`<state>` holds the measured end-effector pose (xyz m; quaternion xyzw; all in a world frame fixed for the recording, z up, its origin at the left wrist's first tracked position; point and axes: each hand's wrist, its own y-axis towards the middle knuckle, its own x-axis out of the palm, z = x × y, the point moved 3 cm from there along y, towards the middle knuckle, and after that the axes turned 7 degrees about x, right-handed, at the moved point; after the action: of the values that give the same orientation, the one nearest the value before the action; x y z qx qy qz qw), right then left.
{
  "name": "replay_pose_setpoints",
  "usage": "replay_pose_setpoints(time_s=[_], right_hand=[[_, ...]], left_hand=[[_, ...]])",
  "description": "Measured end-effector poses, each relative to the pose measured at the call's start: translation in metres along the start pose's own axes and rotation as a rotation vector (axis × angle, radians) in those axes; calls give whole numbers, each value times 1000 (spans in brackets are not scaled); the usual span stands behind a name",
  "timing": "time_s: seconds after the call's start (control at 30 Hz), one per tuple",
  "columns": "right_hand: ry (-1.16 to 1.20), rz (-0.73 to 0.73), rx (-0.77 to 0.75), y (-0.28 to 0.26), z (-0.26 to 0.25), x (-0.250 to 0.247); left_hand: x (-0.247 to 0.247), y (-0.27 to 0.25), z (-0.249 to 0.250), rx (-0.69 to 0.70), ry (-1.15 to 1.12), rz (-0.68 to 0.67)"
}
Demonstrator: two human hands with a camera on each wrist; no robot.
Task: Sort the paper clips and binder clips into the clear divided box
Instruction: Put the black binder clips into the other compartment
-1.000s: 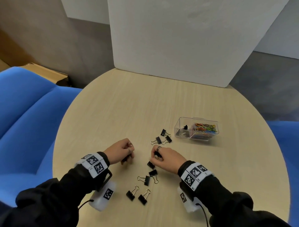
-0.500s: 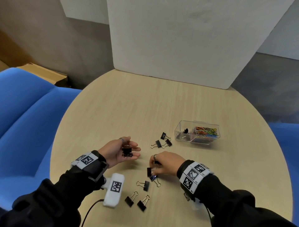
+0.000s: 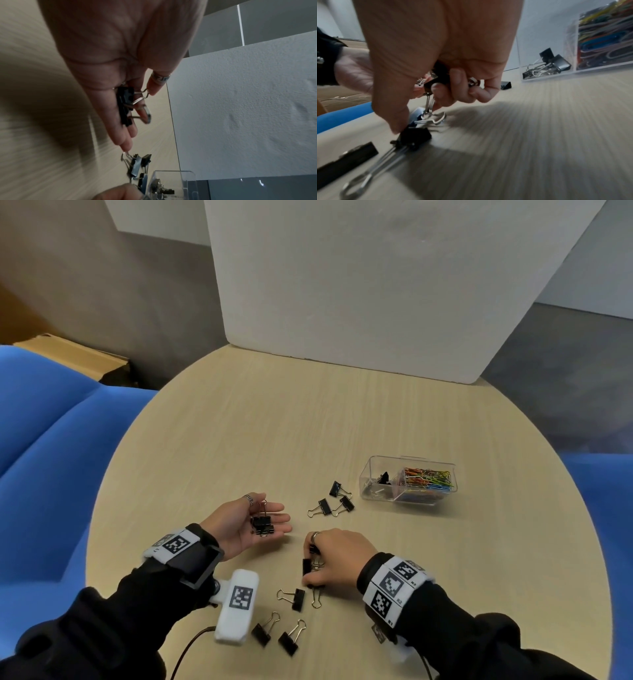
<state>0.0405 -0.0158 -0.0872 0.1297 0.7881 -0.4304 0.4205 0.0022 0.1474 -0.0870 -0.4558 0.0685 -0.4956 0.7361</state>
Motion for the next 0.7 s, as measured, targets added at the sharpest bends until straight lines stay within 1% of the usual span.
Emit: replay_pose_setpoints(time_s=[0.17, 0.3, 0.33, 0.43, 0.5, 0.57, 0.7], right_hand=[[65, 42, 30, -4, 7, -2], [184, 16, 16, -10, 12, -1], [219, 31, 9, -12, 14, -4], [351, 160, 8, -18, 23, -26], [421, 222, -15, -22, 25, -43], [416, 236, -49, -25, 24, -54], [402, 275, -57, -29, 25, -64]], left_hand=[[3, 2, -2, -8, -28, -2], [7, 4, -8, -17, 25, -8], [9, 5, -9, -19, 34, -9], [17, 6, -13, -27, 52, -27], [28, 6, -16, -42, 59, -65], [43, 6, -21, -61, 36, -125], [76, 1, -24, -107, -102, -251]])
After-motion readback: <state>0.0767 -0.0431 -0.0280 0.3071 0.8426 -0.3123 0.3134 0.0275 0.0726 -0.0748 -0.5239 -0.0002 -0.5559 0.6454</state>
